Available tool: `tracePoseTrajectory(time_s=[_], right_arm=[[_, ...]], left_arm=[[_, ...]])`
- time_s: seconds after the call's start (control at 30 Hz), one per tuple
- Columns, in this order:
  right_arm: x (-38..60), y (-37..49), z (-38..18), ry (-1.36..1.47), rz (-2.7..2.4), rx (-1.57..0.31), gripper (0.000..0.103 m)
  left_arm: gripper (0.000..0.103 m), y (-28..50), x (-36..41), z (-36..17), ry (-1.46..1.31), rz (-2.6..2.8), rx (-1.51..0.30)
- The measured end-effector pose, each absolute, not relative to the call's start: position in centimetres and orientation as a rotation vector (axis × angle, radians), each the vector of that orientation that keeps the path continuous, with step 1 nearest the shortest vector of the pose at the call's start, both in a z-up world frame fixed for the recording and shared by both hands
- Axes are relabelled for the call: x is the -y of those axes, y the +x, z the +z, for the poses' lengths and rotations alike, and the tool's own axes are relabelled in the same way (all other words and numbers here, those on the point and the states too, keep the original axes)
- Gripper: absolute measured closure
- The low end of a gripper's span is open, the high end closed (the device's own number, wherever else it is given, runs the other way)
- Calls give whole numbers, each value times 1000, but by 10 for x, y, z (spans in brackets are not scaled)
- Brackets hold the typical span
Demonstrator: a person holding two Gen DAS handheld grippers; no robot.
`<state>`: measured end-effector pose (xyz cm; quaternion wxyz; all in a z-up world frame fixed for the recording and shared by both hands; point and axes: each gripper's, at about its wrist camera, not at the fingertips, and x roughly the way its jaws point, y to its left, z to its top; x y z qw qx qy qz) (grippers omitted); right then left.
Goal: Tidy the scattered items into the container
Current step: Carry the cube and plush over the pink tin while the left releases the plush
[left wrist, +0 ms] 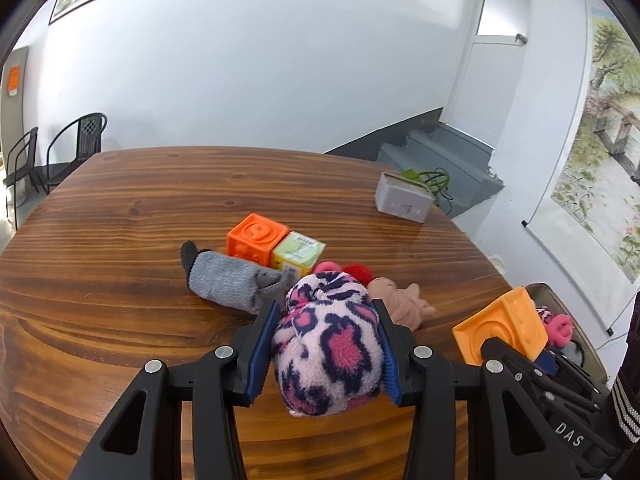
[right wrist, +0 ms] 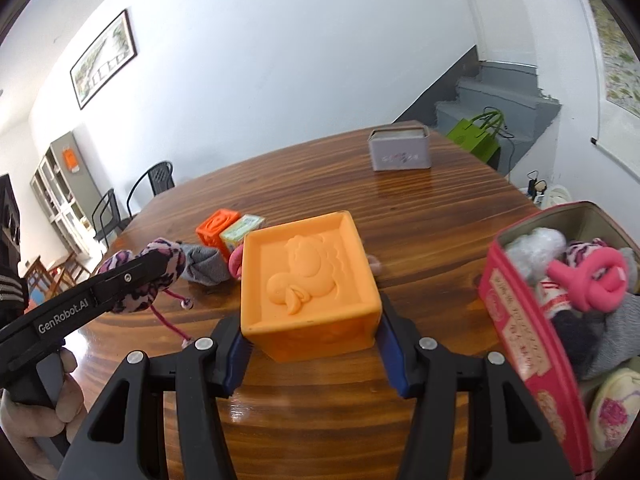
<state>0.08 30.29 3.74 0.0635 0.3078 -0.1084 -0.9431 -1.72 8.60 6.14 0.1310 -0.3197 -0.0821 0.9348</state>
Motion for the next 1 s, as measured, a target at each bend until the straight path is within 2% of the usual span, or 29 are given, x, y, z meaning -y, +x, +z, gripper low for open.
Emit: tracePoseTrajectory(time_s=[0.3,0.57,1.0], right_arm=[[-379,53,68,788,-3023,442,44],[-452,111,91,688,-3206,530,44],[-510,137,90,690,-3310,638,44]], left_arm=[[56,-4,-134,87,-841,2634,198],[56,10,-212,101,-789,2470,134],[56,29,-322,110,-752,2269,39]])
